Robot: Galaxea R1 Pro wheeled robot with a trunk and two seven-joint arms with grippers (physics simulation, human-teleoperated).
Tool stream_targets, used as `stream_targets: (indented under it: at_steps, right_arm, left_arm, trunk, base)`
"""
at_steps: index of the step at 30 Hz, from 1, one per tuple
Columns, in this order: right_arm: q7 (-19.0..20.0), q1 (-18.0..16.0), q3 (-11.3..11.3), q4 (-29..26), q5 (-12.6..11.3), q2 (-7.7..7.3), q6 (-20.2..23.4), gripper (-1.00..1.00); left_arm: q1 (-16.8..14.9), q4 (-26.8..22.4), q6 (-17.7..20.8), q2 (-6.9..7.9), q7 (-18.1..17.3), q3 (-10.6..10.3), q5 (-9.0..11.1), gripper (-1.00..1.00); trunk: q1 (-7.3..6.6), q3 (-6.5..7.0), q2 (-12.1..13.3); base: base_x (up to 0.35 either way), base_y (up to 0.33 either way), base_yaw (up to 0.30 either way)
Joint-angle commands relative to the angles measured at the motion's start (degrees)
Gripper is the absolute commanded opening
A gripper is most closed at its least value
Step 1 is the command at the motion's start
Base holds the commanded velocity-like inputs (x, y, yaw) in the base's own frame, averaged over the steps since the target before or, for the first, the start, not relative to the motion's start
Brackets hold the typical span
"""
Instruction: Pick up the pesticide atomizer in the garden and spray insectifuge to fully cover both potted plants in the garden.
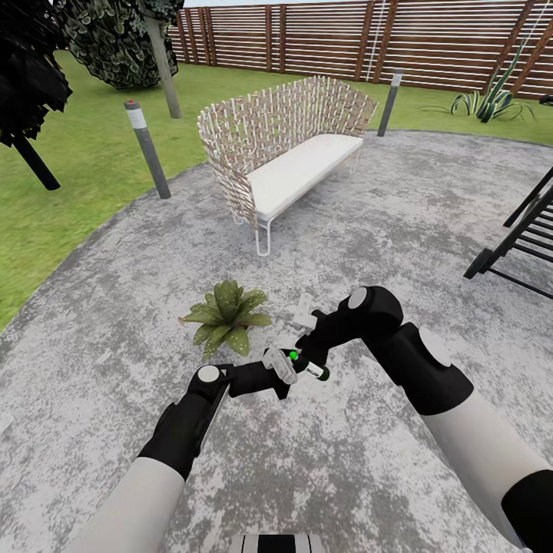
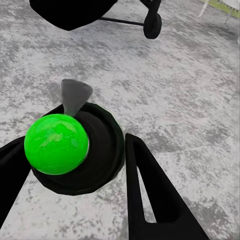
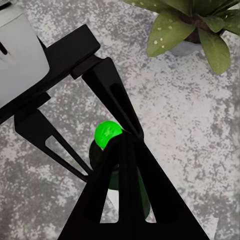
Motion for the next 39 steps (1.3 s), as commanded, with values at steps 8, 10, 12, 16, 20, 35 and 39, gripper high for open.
stream_targets:
  at_steps: [8, 10, 12, 16, 20, 35, 39]
  right_arm:
    - [0.5, -0.1, 0.0, -0.1, 0.5, 0.06, 0.4, -1.00]
    - [0.5, -0.1, 0.1, -0.1, 0.5, 0.23, 0.4, -1.00]
    - [0.5, -0.1, 0.1, 0.0, 0.5, 0.70, 0.3, -1.00]
    - [0.5, -0.1, 0.1, 0.1, 0.5, 1.17, 0.3, -1.00]
    - [0.5, -0.1, 0.1, 0.2, 0.5, 1.27, 0.3, -1.00]
    - [0.5, -0.1, 0.1, 0.3, 0.5, 1.26, 0.3, -1.00]
    - [0.5, -0.1, 0.1, 0.3, 0.5, 1.29, 0.3, -1.00]
  left_arm:
    - [0.0, -0.1, 0.6, -0.03, -0.3, 0.0, 0.1, -1.00]
    - [0.0, -0.1, 0.6, -0.03, -0.3, 0.0, 0.1, -1.00]
    - [0.0, -0.1, 0.6, -0.03, -0.4, 0.0, 0.2, -1.00]
    - [0.0, -0.1, 0.6, -0.03, -0.4, 0.0, 0.2, -1.00]
    - [0.0, -0.2, 0.6, -0.03, -0.3, 0.0, 0.2, -1.00]
    - [0.0, -1.2, 1.0, -0.03, -0.5, 0.1, 3.0, -1.00]
    - [0.0, -1.5, 1.1, -0.03, -0.4, 0.2, 3.0, -1.00]
  trunk:
    - [-0.01, -0.04, 0.0]
    - [-0.01, -0.04, 0.0]
    - [-0.01, -0.04, 0.0]
    - [-0.01, -0.04, 0.0]
    - [-0.01, -0.04, 0.0]
    - [-0.01, -0.04, 0.0]
    - [-0.01, -0.04, 0.0]
  base:
    - [0.000, 0.000, 0.000]
    - [0.000, 0.000, 0.000]
    - [0.000, 0.000, 0.000]
    - [0.000, 0.000, 0.000]
    - [0.000, 0.000, 0.000]
    - [0.000, 0.000, 0.000]
    - [0.000, 0.000, 0.000]
